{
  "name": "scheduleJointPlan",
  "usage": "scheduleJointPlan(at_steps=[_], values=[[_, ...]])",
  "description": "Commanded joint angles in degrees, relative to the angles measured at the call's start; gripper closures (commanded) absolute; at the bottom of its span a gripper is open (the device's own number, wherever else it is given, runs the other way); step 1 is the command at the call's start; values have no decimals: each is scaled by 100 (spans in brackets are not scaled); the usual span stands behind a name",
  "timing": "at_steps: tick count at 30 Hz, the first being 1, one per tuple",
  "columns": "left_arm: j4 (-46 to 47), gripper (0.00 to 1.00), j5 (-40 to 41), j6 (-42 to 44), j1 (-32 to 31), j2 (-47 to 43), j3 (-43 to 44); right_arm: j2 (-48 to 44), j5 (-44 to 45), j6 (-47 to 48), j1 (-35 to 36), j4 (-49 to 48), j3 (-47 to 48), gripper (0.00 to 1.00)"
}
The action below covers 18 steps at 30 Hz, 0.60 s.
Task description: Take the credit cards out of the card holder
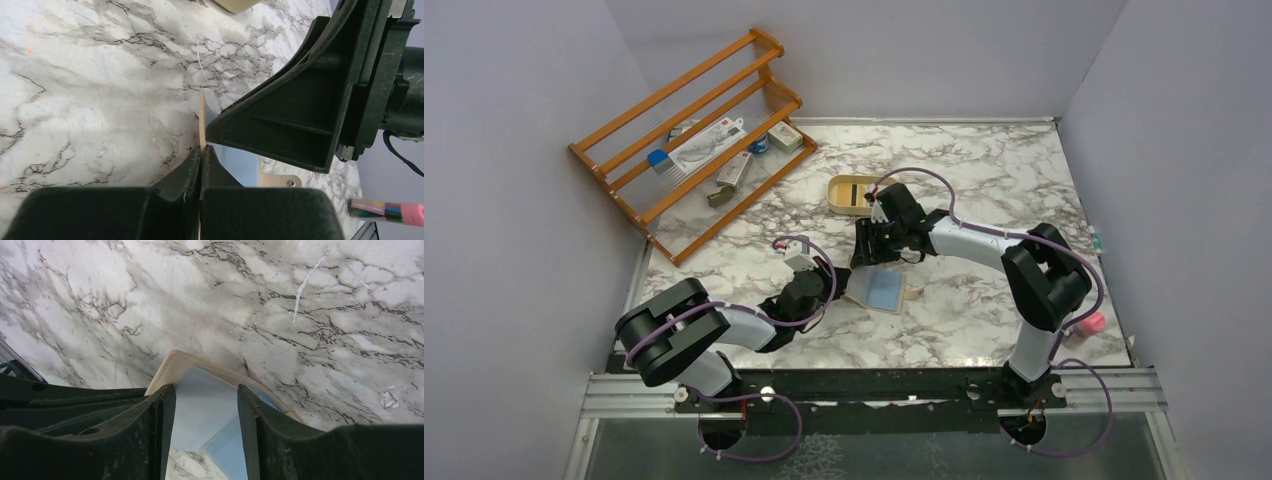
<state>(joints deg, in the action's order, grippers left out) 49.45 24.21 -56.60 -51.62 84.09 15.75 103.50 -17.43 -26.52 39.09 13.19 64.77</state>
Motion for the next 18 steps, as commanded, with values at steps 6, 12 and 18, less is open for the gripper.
scheduleJointPlan(at_steps=[6,12,18], values=[[146,100,179,59,-33,-171,109,377,378,245,98,181,110,46],[96,100,239,86,-33,-261,95,244,487,412,137,409,-64,46],[43,100,328,44,-34,-297,69,-360,692,642,137,870,-495,46]])
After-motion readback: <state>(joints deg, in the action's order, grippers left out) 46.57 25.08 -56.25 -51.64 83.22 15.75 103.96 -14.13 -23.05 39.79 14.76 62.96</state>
